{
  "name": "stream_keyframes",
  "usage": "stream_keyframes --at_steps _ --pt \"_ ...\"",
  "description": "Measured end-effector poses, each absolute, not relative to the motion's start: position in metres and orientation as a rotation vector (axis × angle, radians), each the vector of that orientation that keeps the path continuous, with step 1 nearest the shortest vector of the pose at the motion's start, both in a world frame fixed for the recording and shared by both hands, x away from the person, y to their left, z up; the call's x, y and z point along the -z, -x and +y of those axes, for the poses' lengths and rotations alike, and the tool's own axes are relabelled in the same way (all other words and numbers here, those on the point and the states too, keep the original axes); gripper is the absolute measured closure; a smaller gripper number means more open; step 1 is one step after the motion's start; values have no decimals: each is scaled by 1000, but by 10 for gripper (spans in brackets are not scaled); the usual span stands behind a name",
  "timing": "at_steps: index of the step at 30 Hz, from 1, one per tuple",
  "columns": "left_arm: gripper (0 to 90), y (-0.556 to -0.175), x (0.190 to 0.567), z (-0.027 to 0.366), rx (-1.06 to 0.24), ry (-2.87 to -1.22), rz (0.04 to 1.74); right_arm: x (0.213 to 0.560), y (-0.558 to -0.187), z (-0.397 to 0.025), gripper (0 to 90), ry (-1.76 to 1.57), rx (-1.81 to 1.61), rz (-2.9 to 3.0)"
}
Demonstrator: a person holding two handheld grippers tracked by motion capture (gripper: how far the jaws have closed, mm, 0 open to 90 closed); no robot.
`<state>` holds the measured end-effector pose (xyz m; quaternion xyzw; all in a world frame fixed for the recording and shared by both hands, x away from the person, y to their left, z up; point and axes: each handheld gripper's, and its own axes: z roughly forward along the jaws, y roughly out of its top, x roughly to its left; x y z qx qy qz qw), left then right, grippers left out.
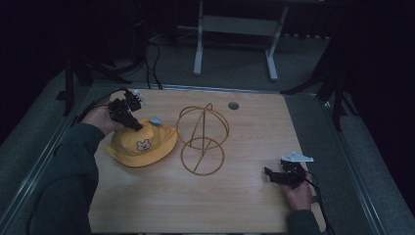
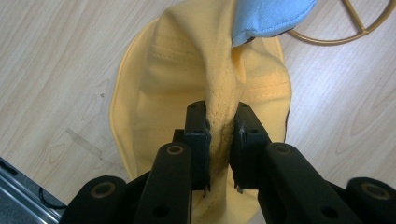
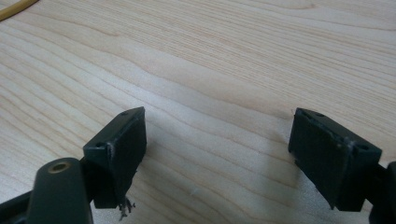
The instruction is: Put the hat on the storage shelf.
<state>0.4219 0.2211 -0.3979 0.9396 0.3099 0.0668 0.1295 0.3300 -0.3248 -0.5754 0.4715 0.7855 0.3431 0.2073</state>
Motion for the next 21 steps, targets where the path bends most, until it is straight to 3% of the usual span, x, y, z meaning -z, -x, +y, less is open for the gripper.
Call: stream_keyframes --at_steps 21 --pt "786 -407 377 227 -213 -2695 836 575 -330 -325 192 -1311 -954 2188"
